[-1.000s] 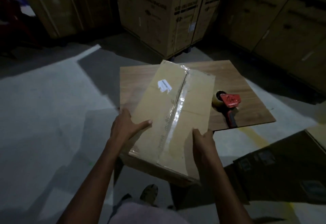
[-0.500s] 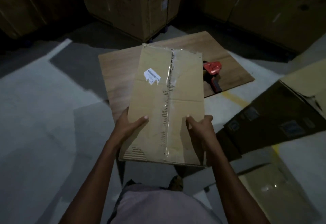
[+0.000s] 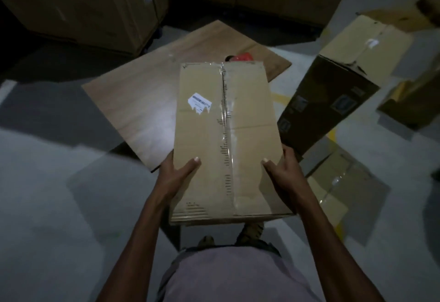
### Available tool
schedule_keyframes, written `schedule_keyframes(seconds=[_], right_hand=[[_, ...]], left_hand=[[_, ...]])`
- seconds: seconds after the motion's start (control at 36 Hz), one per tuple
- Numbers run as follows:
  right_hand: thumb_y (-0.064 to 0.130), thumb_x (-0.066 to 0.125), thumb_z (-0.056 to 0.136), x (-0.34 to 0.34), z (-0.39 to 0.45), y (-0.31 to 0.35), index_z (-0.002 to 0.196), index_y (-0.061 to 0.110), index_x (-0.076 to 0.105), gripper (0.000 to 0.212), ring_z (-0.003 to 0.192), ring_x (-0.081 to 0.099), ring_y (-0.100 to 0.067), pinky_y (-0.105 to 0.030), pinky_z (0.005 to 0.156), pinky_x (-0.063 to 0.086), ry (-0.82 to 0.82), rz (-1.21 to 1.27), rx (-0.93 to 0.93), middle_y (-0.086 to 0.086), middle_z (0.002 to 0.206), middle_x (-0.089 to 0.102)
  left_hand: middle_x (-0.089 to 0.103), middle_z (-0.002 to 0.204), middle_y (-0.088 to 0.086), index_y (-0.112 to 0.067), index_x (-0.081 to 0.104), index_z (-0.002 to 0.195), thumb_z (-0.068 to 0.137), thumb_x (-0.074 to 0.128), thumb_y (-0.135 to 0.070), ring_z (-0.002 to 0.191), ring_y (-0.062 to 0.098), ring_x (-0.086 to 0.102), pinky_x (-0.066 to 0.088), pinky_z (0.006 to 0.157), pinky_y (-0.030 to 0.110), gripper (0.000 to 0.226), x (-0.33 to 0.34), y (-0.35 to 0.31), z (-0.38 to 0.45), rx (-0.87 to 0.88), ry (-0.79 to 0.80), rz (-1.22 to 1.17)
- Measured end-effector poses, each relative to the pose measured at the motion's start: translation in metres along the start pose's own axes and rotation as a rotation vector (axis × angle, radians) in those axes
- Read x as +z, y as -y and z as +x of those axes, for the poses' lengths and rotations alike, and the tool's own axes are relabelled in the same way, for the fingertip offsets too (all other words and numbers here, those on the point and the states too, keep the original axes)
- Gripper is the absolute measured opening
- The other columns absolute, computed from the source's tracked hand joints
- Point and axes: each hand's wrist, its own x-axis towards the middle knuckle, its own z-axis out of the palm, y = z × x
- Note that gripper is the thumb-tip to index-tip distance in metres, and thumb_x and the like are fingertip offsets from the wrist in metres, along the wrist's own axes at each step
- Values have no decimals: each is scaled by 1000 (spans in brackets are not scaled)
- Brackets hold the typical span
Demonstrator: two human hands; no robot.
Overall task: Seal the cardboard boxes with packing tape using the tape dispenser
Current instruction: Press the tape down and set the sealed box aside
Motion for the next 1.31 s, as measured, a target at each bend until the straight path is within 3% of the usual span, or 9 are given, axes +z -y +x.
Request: schedule_keyframes(seconds=[0.17, 0.31, 0.47, 0.56, 0.72, 0.81, 0.94, 1.14, 1.31], right_hand=[[25, 72, 95, -45, -43, -36, 145, 29, 41, 59, 127, 59, -24, -58, 109, 50, -145, 113, 19, 0, 138, 59], [10, 69, 99, -88, -67, -78, 139, 24, 41, 50, 122, 61, -18, -54, 108, 51, -262, 145, 76, 5, 132, 60], [-2, 66, 99, -144, -83, -123, 142, 9, 36, 54, 123, 58, -22, -35, 103, 52, -370, 206, 127, -13, 143, 53], [-1, 66, 99, -178, -89, -145, 141, 8, 35, 53, 116, 58, -17, -20, 92, 52, -426, 223, 169, -15, 142, 52], [-3, 62, 101, -229, -94, -180, 148, -4, 31, 56, 128, 53, -28, -47, 111, 46, -542, 238, 307, -21, 146, 49], [0, 61, 102, -247, -87, -199, 148, -2, 34, 53, 129, 53, -32, -47, 110, 46, -631, 252, 395, -21, 145, 51], [12, 59, 103, -280, -57, -231, 146, 7, 40, 47, 110, 59, -26, -33, 89, 48, -730, 280, 546, -15, 136, 61], [33, 63, 100, -324, 2, -255, 149, 16, 37, 58, 118, 62, -31, -47, 106, 52, -723, 272, 669, -7, 136, 62], [53, 55, 103, -361, 58, -284, 162, 12, 25, 77, 142, 46, -37, -50, 117, 41, -698, 196, 758, -14, 161, 42]], left_hand=[[75, 114, -10, -21, 63, 129, 87, 80, -21, 105, 10, 71, 58, 81, 22, 45, 51, 21, -15, 33, 114, -34], [73, 118, -8, -21, 61, 132, 78, 84, -41, 106, 11, 71, 59, 82, 25, 61, 101, 25, -15, 79, 268, 31], [74, 117, -7, -28, 64, 129, 84, 84, -31, 105, 13, 72, 59, 79, 24, 50, 180, 21, -12, 138, 435, 111], [74, 118, -2, -25, 64, 128, 85, 83, -27, 106, 18, 72, 61, 85, 37, 47, 229, 20, -13, 143, 518, 122], [74, 119, -3, -18, 60, 135, 85, 84, -26, 107, 16, 71, 61, 83, 30, 56, 317, 26, -15, 92, 661, 198], [71, 123, -1, -20, 57, 137, 82, 86, -37, 110, 17, 70, 61, 88, 40, 65, 353, 33, -8, 29, 728, 243], [71, 121, -6, -28, 57, 136, 73, 88, -53, 109, 12, 70, 61, 91, 43, 75, 419, 45, 17, -69, 795, 309], [67, 127, 4, -18, 52, 142, 78, 87, -40, 113, 21, 68, 57, 96, 50, 76, 512, 64, 70, -222, 882, 367], [62, 131, 9, -14, 44, 146, 84, 82, -31, 119, 26, 64, 56, 98, 49, 75, 584, 78, 106, -339, 970, 392]])
